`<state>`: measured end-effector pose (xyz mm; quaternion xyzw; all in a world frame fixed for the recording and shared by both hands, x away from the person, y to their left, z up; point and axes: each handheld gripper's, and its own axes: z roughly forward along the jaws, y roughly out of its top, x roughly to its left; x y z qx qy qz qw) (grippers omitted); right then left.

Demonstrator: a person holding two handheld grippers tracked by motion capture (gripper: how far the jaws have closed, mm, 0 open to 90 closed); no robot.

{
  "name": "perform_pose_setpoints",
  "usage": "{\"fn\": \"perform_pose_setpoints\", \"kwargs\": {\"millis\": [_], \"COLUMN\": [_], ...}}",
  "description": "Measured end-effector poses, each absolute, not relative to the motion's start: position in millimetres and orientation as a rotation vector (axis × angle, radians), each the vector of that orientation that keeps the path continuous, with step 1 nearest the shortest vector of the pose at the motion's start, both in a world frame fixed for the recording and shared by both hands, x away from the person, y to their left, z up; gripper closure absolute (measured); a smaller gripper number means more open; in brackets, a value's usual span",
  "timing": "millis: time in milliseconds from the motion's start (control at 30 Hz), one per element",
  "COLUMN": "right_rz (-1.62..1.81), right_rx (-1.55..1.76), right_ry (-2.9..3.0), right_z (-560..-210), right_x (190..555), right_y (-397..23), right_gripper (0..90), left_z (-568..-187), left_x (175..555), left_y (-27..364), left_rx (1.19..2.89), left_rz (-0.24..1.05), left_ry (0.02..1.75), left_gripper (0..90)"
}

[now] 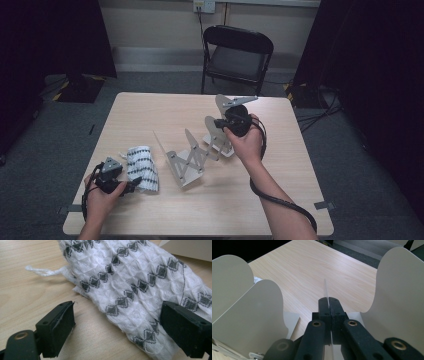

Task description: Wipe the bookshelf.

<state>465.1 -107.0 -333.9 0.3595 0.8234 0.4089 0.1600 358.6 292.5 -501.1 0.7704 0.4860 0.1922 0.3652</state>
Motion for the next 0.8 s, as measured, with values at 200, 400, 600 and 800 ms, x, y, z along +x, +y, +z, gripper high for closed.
{"fn": "perform_pose_setpoints", "kwargs": {"millis": [200,400,600,800], "right_rz": [1.187,1.202,1.212,1.237], "right_rx": [1.023,1.005,0.974,0.953], "right_ry": [2.353,2.357,2.38,2.403], "right_z": [-329.6,-324.1,-329.0,-338.9], "right_x": [464.0,461.2,453.4,445.9], "right_y": [-105.7,-102.9,-100.5,-110.1], "right_gripper": [90.0,90.0,90.0,90.0], "left_z": [-501.1,-501.1,-501.0,-501.0], "left_x": [358.5,358.5,358.4,358.2], "left_y": [292.4,292.4,292.3,292.2], "left_rx": [1.981,1.981,1.983,1.981], "left_rz": [0.493,0.493,0.495,0.496], "left_ry": [1.25,1.25,1.251,1.253], "left_gripper": [12.4,12.4,12.4,12.4]}}
